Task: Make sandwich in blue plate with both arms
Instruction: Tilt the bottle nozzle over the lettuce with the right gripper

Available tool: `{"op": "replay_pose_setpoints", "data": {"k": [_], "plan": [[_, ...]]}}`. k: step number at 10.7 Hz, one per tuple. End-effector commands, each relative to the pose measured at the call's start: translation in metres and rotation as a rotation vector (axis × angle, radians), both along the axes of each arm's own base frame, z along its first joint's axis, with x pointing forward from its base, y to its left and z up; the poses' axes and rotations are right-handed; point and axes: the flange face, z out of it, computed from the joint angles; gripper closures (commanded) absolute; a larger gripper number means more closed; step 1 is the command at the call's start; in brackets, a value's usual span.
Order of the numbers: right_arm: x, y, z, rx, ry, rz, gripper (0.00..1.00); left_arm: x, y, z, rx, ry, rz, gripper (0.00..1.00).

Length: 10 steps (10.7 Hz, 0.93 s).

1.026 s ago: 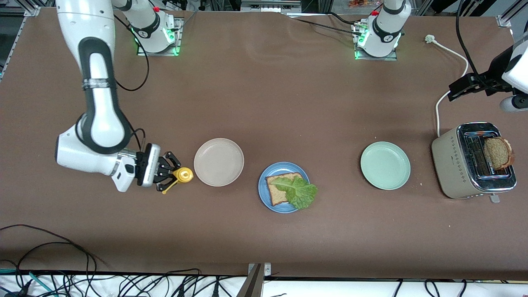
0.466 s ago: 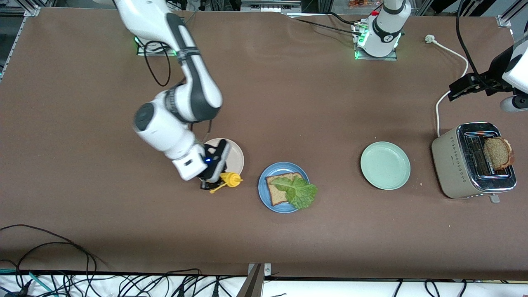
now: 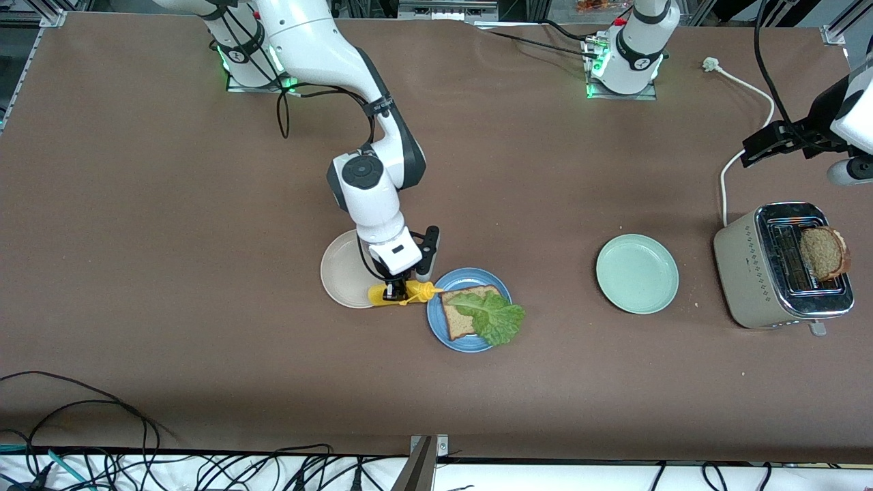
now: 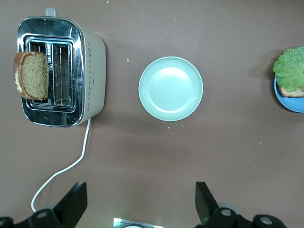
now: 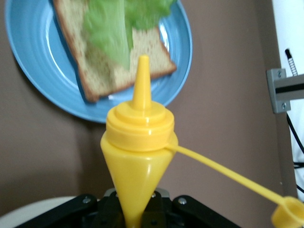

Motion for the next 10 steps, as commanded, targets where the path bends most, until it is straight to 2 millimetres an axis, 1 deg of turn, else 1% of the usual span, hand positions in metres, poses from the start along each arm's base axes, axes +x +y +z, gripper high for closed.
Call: {"op": "replay_pose_setpoints", "data": {"k": [1,2,3,4,5,6,7,8,10], "plan": [[0.001,0.021,0.0,-0.111,-0.091,0.032,1.0,0.0,0.0,0.006,-0.001,0.001,-0.007,0.0],[0.001,0.027,-0.006,-0.148,-0.095,0.036,1.0,0.0,0.0,0.006,-0.001,0.001,-0.007,0.0],[0.004,0.039,-0.004,-0.179,-0.088,0.03,1.0,0.0,0.0,0.006,-0.001,0.001,-0.007,0.0],[0.01,0.047,-0.002,-0.219,-0.093,-0.005,1.0,0.0,0.0,0.006,-0.001,0.001,-0.007,0.0],[0.01,0.058,-0.002,-0.246,-0.11,-0.019,1.0,0.0,0.0,0.006,-0.001,0.001,-0.007,0.0],[0.01,0.062,-0.008,-0.272,-0.123,-0.037,1.0,0.0,0.0,0.006,-0.001,0.001,-0.007,0.0],[0.006,0.066,-0.012,-0.301,-0.133,-0.05,1.0,0.0,0.0,0.006,-0.001,0.001,-0.007,0.0],[0.0,0.069,-0.019,-0.35,-0.147,-0.057,1.0,0.0,0.001,0.006,0.0,0.003,-0.005,0.0],[-0.014,0.078,-0.024,-0.443,-0.195,-0.076,1.0,0.0,0.001,0.006,-0.001,0.001,-0.007,0.0]]}}
